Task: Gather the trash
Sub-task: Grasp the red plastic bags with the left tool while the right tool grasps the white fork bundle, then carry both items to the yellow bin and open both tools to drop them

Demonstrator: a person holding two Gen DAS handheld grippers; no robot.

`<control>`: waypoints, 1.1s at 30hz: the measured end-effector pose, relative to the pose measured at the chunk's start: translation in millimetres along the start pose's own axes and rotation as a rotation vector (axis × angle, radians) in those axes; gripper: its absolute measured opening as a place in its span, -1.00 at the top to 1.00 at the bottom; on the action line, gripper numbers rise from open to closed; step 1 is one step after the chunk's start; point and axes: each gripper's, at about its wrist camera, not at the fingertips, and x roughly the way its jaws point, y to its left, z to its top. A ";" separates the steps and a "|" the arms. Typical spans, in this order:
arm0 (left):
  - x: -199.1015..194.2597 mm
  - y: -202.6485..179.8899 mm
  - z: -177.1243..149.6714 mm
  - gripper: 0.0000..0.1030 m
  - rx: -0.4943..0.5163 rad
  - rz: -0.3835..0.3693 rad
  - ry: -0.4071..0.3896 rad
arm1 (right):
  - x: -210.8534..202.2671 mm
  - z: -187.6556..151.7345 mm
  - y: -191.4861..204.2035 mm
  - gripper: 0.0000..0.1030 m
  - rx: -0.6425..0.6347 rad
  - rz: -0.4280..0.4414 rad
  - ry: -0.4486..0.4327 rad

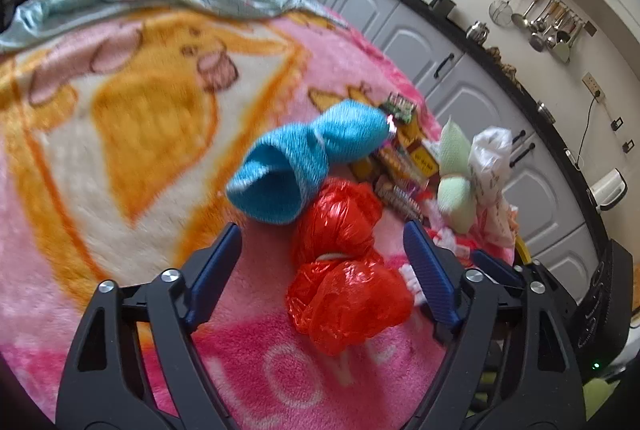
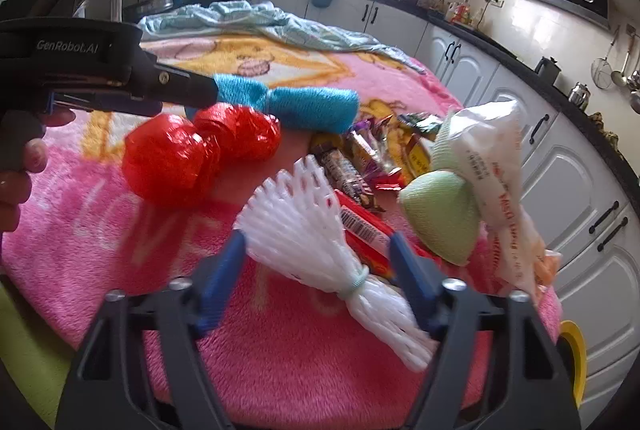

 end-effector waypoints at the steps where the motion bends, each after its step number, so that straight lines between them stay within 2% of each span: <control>1: 3.3 1.6 -1.2 -0.28 -0.005 -0.011 0.016 | 3.6 -0.8 -0.5 0.02 0.003 0.007 0.011; 2: 6.4 2.7 -1.4 -0.23 -0.009 -0.017 0.031 | 6.7 -1.8 -1.4 0.17 0.008 0.020 0.022; 4: 10.7 2.2 -3.3 -0.11 -0.003 -0.035 0.054 | 10.3 -3.5 -0.7 0.29 0.014 0.038 0.034; 6: 14.6 0.8 -5.3 0.16 0.006 -0.046 0.070 | 9.7 -4.9 -3.1 0.49 0.028 0.060 0.036; 9: 16.3 -2.4 -8.8 0.37 0.027 -0.063 0.082 | 6.0 -6.0 -12.8 0.58 0.093 0.106 0.041; 12: 12.0 -5.6 -11.8 0.46 0.066 -0.072 0.073 | -1.3 -8.9 -18.4 0.69 0.130 0.138 0.040; 16: 1.5 -14.3 -10.1 0.49 0.100 -0.086 0.048 | -18.3 -11.5 -26.8 0.72 0.177 0.171 0.012; 22: -23.7 -47.2 -4.9 0.49 0.193 -0.126 -0.037 | -52.2 -13.8 -48.3 0.72 0.243 0.161 -0.048; 26: -26.3 -74.5 -0.5 0.49 0.246 -0.161 -0.051 | -72.9 -21.1 -71.4 0.72 0.315 0.136 -0.070; 33: -20.0 -129.5 -1.8 0.49 0.342 -0.220 -0.047 | -111.5 -40.0 -118.5 0.72 0.409 0.040 -0.117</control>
